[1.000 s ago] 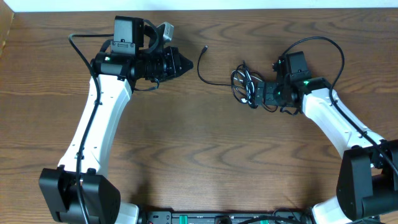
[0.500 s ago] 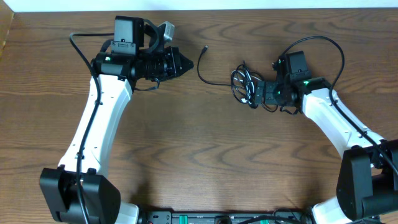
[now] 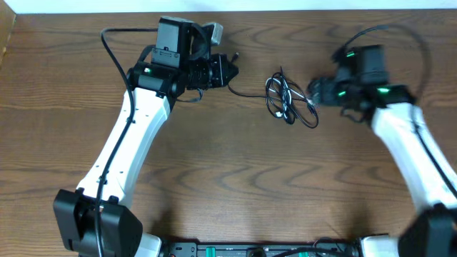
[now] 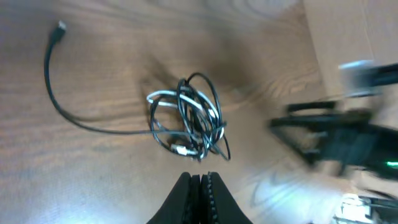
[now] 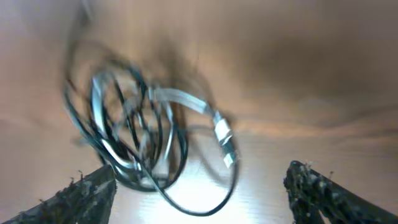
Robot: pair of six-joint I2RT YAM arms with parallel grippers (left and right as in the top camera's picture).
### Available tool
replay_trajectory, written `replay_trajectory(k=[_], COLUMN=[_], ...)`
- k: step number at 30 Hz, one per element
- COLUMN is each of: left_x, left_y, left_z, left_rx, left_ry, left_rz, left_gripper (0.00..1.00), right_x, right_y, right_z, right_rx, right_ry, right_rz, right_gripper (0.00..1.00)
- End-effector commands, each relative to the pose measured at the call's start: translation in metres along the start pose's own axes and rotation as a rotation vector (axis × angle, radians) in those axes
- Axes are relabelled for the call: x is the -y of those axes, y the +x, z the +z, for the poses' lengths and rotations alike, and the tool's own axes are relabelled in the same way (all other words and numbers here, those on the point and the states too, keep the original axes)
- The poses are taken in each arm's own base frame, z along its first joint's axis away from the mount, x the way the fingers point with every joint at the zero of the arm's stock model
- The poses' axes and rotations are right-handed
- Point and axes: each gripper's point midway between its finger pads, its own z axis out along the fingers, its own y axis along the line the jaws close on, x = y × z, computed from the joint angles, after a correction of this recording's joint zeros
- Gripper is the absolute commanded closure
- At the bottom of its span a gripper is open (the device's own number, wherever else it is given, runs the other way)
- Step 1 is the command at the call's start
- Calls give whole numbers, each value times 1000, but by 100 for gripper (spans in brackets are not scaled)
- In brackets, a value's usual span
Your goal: Untangle cables
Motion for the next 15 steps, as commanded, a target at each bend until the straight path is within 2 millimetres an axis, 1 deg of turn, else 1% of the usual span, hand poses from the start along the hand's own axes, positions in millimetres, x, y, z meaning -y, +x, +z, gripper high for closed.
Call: replay_trajectory(k=[1, 2, 4, 8, 9, 12, 15], left_x=[4, 5, 6, 6, 5, 4, 2], left_y=[0, 0, 2, 13, 20, 31, 43], left_z=[17, 23, 38, 71, 81, 99, 116], left_rx=[-5, -7, -13, -49, -70, -108, -143], left_ry=[-2, 0, -4, -6, -2, 3, 8], left_rz=[44, 52, 70, 109, 144, 197, 227], left_gripper=[92, 88, 83, 67, 59, 45, 40], right_x=[9, 12, 14, 14, 14, 13, 12], right_y=[-39, -41, -41, -33, -30, -26, -23], right_z=[-55, -61, -64, -61, -59, -58, -57], right_rx=[167, 178, 180, 141, 127, 112, 96], right_ry=[3, 7, -6, -32, -30, -38, -42], right_rz=[22, 36, 45, 57, 60, 62, 62], right_gripper=[16, 16, 16, 16, 16, 16, 16])
